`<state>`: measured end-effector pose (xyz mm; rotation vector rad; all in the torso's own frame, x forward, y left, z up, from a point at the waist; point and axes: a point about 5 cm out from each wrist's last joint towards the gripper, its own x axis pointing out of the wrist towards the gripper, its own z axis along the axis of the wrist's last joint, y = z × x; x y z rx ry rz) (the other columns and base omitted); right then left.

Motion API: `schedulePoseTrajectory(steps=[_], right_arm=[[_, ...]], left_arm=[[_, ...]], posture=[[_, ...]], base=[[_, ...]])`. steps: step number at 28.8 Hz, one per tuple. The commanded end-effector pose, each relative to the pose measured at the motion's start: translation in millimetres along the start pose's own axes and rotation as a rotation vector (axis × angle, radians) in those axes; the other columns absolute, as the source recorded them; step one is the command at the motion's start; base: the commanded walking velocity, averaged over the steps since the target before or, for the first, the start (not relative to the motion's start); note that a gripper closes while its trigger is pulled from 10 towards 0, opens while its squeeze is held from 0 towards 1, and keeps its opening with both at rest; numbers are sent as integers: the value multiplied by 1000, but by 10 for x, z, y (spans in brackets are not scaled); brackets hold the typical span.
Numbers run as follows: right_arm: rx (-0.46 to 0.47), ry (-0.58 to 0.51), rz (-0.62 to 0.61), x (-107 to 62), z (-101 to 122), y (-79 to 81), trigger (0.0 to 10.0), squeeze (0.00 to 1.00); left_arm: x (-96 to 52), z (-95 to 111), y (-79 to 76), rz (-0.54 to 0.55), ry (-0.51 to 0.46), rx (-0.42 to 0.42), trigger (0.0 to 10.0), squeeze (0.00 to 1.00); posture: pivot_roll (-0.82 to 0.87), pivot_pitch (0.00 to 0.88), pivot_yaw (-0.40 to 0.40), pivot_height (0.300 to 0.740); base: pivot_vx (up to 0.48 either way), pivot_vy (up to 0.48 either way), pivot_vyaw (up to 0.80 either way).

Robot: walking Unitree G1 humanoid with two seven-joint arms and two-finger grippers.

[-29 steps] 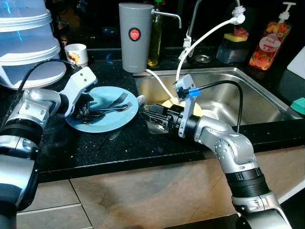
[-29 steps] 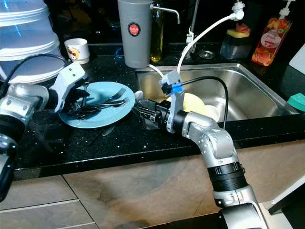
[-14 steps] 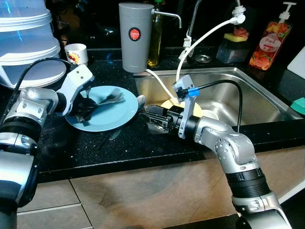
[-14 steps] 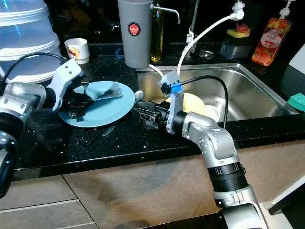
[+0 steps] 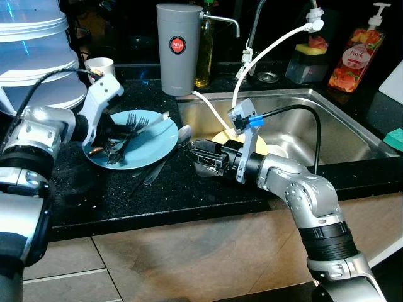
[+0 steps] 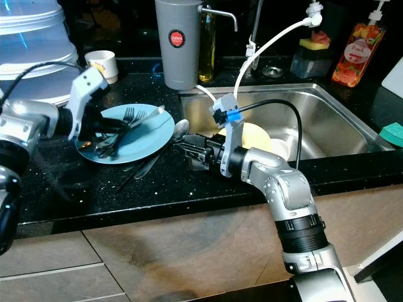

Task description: Kitchen organization

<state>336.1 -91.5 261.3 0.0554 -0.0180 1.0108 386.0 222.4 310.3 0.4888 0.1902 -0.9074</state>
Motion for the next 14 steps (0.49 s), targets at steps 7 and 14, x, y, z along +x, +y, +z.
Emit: schedulePoseTrajectory(steps=[7, 14], right_arm=[[23, -80, -9, -12, 153, -14, 10000, 0], [85, -198, -58, 4, 285, -39, 10000, 0]], left_arm=[[-122, 572, 104, 88, -503, -113, 0, 0], [-7, 578, 195, 285, -678, -419, 0, 0]], posture=[[101, 88, -22, 740], [94, 83, -13, 740]], base=[[0, 0, 0], [0, 0, 0]])
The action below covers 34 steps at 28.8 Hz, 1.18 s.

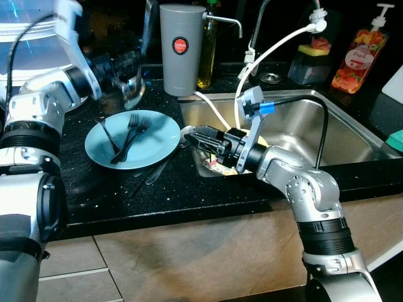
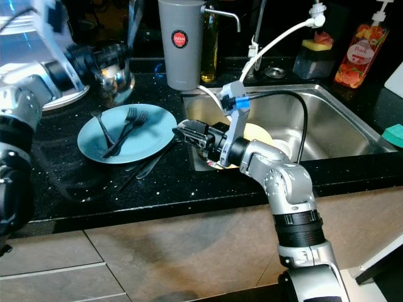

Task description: Kitchen organization

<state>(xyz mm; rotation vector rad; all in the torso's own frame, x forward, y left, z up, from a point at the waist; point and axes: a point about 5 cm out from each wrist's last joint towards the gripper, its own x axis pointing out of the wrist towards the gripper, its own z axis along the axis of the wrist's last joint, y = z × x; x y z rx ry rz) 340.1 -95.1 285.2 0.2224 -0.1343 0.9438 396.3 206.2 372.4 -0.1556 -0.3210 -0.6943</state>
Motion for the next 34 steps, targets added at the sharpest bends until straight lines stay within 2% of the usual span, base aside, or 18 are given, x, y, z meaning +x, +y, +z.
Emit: schedulePoseTrajectory(steps=[1, 2, 3, 5, 8, 11, 12, 15, 16, 20, 23, 26, 34], right_arm=[[10, -52, -7, 30, 72, 25, 10000, 0], [20, -85, -19, 50, 101, 43, 10000, 875], [37, -116, -19, 69, 120, 72, 10000, 1000], [43, -139, -1, 107, 125, 152, 10000, 1000], [33, -136, 18, 147, 107, 224, 10000, 1000], [-1, -122, 30, 203, 76, 294, 10000, 1000], [-1, -122, 30, 203, 76, 294, 10000, 1000], [-13, -141, -34, 242, 97, 250, 10000, 1000], [-13, -149, -57, 251, 114, 226, 10000, 0], [-10, -159, -86, 260, 136, 191, 10000, 0], [27, -215, -150, 254, 200, 132, 10000, 0], [34, -232, -163, 252, 231, 117, 10000, 0], [19, -224, -207, 270, 219, 86, 10000, 0]], left_arm=[[35, -167, -31, 23, 19, -73, 0, 0], [63, -275, -93, 3, 33, -108, 0, 0], [80, -354, -160, -25, 40, -116, 0, 0], [100, -441, -241, -38, 51, -157, 0, 0], [117, -467, -306, -35, 40, -194, 0, 0], [120, -503, -474, -114, 40, -256, 0, 0], [120, -503, -474, -114, 40, -256, 0, 0], [33, -576, -639, -213, 75, -163, 0, 0], [-1, -596, -681, -228, 90, -138, 0, 0], [-38, -614, -716, -234, 102, -116, 0, 0], [-140, -682, -813, -234, 155, -97, 0, 0], [-174, -705, -832, -237, 172, -84, 0, 0], [-256, -741, -978, -270, 208, -46, 0, 0]], posture=[[90, 83, -8, 740], [90, 83, -8, 740], [90, 83, -8, 740], [88, 85, -2, 740], [88, 85, -2, 740], [92, 88, 0, 740], [92, 88, 0, 740], [92, 88, 0, 740], [92, 88, 0, 740], [92, 88, 0, 740], [94, 82, -4, 740], [94, 82, -4, 740], [91, 67, -9, 740]], base=[[0, 0, 0], [0, 0, 0], [0, 0, 0], [0, 0, 0], [0, 0, 0], [0, 0, 0], [0, 0, 0], [0, 0, 0], [0, 0, 0], [0, 0, 0], [0, 0, 0], [0, 0, 0], [0, 0, 0]])
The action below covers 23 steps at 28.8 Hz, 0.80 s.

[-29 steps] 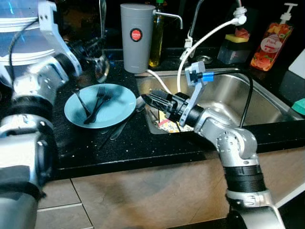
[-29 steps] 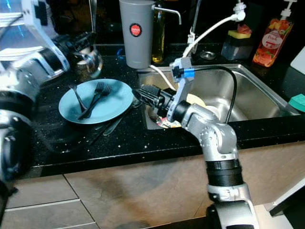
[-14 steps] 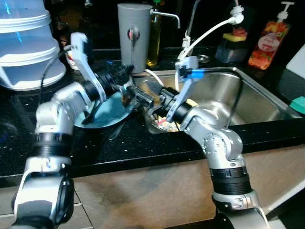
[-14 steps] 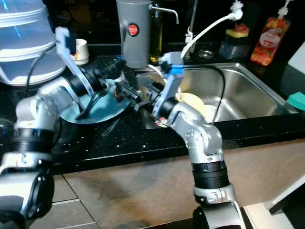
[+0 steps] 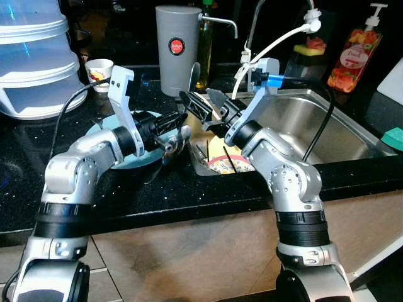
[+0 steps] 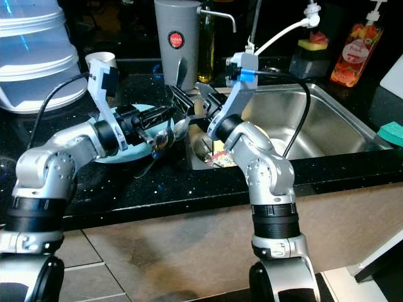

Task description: Kitchen organization

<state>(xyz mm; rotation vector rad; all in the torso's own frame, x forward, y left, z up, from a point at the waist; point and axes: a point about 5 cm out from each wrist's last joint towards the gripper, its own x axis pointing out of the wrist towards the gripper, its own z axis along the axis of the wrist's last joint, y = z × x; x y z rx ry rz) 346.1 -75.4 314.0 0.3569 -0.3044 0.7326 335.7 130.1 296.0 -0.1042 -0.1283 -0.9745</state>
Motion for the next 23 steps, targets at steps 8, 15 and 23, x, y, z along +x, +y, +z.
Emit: schedulePoseTrajectory(steps=[8, 15, 23], right_arm=[[-11, 39, -54, 21, -88, -48, 10000, 0], [31, 30, -80, 21, -94, -82, 0, 0], [51, 4, -95, 19, -60, -119, 0, 0]], left_arm=[[-4, -8, -168, -39, 30, 32, 0, 0], [-8, -8, -186, -40, 36, 38, 0, 0], [-29, -5, -181, -22, 42, 39, 0, 0]], posture=[[90, 62, -10, 740], [92, 60, -10, 740], [91, 62, -9, 740]], base=[[0, 0, 0], [0, 0, 0], [0, 0, 0]])
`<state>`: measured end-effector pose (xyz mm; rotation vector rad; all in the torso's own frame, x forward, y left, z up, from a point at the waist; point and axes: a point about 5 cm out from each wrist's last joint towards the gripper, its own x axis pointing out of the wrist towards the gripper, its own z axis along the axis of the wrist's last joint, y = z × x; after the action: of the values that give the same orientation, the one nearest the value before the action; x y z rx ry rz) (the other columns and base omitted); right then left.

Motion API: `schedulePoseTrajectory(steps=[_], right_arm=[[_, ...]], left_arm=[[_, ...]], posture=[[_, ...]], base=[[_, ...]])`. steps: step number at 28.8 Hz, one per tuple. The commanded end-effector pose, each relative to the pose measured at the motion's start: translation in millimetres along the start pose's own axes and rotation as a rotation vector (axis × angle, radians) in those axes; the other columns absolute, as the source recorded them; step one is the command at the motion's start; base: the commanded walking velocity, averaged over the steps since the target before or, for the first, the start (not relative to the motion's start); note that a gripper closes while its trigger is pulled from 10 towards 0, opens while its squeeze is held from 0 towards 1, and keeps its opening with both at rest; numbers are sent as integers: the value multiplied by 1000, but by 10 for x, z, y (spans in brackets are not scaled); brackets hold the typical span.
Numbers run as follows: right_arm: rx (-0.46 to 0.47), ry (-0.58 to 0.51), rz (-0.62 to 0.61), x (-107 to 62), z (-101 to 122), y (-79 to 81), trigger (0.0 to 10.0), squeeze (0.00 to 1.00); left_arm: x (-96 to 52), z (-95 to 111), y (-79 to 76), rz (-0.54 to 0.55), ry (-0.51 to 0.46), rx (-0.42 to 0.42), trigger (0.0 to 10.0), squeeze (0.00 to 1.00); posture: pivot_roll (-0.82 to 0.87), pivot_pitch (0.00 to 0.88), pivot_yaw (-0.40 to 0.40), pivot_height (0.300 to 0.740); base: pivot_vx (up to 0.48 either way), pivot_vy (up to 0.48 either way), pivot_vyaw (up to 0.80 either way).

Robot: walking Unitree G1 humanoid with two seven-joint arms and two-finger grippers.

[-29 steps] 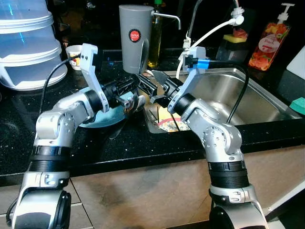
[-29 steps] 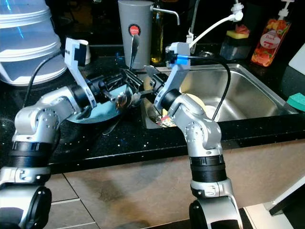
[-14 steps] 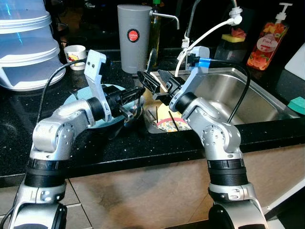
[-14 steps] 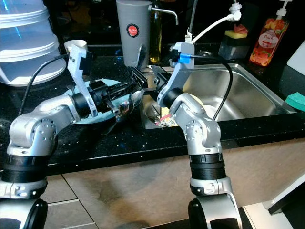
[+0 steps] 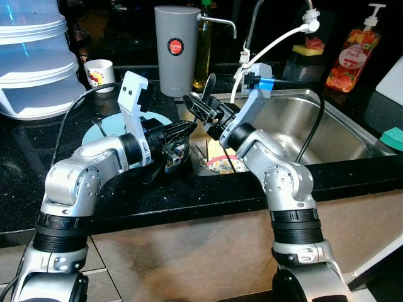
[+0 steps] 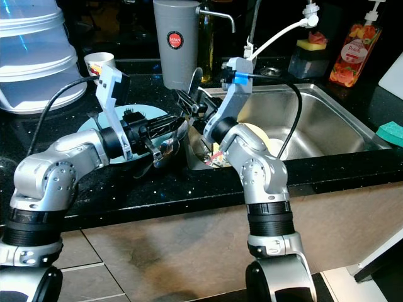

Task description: Kitchen organization

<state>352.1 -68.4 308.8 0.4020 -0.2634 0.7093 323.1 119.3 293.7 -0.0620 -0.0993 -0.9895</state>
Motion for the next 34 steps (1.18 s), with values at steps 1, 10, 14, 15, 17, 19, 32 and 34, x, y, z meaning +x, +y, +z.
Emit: schedulePoseTrajectory(steps=[1, 10, 14, 15, 17, 19, 32, 34], right_arm=[[4, -17, -62, -42, 32, -118, 0, 0], [24, -36, -74, -40, 66, -148, 0, 0], [26, -59, -91, -40, 97, -181, 0, 0], [17, -86, -112, -41, 134, -217, 0, 0], [-21, -139, -159, -41, 208, -296, 0, 0], [-54, -180, -208, -42, 263, -378, 0, 0], [-208, -299, -323, -58, 217, -636, 0, 0], [-226, -288, -338, -64, 134, -657, 0, 0]], left_arm=[[-46, 25, -19, -6, -1, 18, 0, 0], [-56, 21, -13, -1, 9, 23, 0, 0], [-59, 24, 21, 29, 15, 34, 0, 0], [-53, 26, 75, 77, 15, 42, 10000, 0], [-49, 38, 169, 158, 3, 60, 10000, 1000], [-49, 58, 221, 215, -10, 73, 10000, 1000], [-22, 19, 229, 254, -6, 128, 10000, 0], [13, -36, 174, 225, 5, 121, 10000, 0]], posture=[[91, 64, -9, 740], [91, 64, -9, 740], [97, 70, -13, 740], [97, 70, -13, 740], [98, 74, -11, 740], [98, 74, -11, 740], [114, 89, -9, 740], [123, 92, -13, 740]], base=[[0, 0, 0], [0, 0, 0], [0, 0, 0], [0, 0, 0], [0, 0, 0], [0, 0, 0], [0, 0, 0], [0, 0, 0]])
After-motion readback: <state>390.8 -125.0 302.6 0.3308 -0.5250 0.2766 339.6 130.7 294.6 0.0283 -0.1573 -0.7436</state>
